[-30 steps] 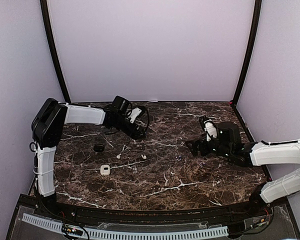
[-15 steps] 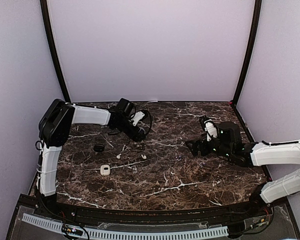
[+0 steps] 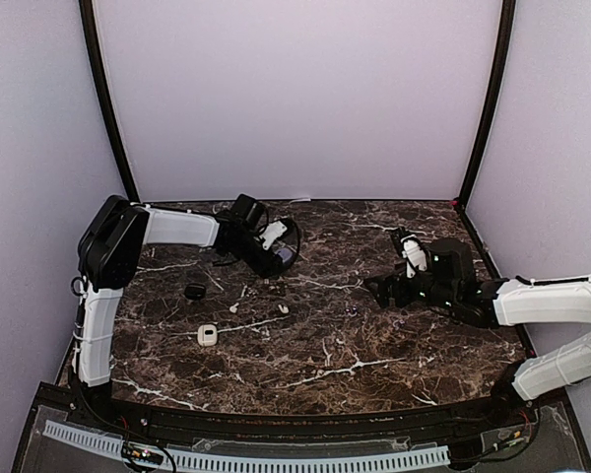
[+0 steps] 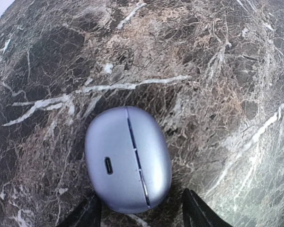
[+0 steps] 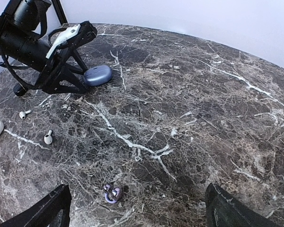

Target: Insert the wireless bluetooth earbuds into the charging case

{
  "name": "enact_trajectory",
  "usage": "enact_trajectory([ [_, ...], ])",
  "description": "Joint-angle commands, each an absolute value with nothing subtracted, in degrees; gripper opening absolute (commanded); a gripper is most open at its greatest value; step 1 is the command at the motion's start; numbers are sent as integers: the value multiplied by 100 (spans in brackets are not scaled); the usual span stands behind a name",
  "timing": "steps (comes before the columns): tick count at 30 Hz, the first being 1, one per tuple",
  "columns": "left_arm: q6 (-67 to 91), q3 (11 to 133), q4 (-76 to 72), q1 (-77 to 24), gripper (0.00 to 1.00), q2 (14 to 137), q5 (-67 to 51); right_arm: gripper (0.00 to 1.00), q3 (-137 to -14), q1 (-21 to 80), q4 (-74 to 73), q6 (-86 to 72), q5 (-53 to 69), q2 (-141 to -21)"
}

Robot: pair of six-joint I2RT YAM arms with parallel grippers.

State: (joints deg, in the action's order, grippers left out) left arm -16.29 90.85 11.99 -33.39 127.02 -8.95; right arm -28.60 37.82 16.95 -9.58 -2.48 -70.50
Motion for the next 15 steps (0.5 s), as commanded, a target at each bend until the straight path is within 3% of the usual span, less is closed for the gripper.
enact_trajectory([
  [1, -1641, 8907, 1139, -3364, 66, 12316, -1227, 98, -3090, 3749, 1664, -1006, -50, -7074],
  [9, -1265, 7578, 62, -3358, 68, 11297, -1653, 97, -3319, 3744, 1426, -934, 263, -7121],
  [15, -337, 8135, 493, -3357, 80, 11522, -984, 96, -3379, 3749, 1349, -901, 232, -7122],
])
